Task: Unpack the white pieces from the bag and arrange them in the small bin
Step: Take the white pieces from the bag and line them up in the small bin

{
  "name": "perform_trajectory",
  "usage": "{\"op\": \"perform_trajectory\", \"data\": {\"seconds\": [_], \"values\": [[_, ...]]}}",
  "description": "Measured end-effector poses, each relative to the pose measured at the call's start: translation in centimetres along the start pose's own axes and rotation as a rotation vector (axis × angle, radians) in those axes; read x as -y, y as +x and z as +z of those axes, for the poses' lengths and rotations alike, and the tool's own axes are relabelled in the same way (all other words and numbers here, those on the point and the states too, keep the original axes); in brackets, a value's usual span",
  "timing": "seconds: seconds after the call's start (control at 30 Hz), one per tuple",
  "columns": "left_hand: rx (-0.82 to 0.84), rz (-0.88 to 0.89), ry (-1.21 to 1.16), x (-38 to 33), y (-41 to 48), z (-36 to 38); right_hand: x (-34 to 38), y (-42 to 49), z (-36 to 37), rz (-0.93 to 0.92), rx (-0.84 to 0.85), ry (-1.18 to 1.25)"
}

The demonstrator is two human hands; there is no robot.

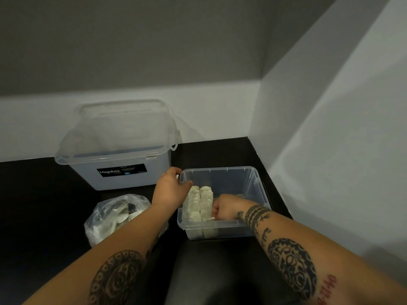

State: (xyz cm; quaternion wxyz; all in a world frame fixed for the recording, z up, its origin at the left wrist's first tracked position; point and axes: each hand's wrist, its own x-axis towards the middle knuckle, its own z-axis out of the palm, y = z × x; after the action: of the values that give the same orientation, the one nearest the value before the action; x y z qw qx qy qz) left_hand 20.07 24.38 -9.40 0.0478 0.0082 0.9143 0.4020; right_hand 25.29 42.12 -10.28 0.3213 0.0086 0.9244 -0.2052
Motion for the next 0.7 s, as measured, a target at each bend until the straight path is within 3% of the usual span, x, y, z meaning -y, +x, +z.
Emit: {"op": "perform_trajectory", "data": {"seconds": [0.53,0.7], "values": [[-0.034,-0.002,-0.054,0.3,-0.2,0.6,1.2,3.6,1.5,0.141,0.038,-0.217],[-0.031,-0.012,-0.048,-0.1,-0.7,1.0,0.6,2.9,1.6,0.164,0.024,-0.174]]}}
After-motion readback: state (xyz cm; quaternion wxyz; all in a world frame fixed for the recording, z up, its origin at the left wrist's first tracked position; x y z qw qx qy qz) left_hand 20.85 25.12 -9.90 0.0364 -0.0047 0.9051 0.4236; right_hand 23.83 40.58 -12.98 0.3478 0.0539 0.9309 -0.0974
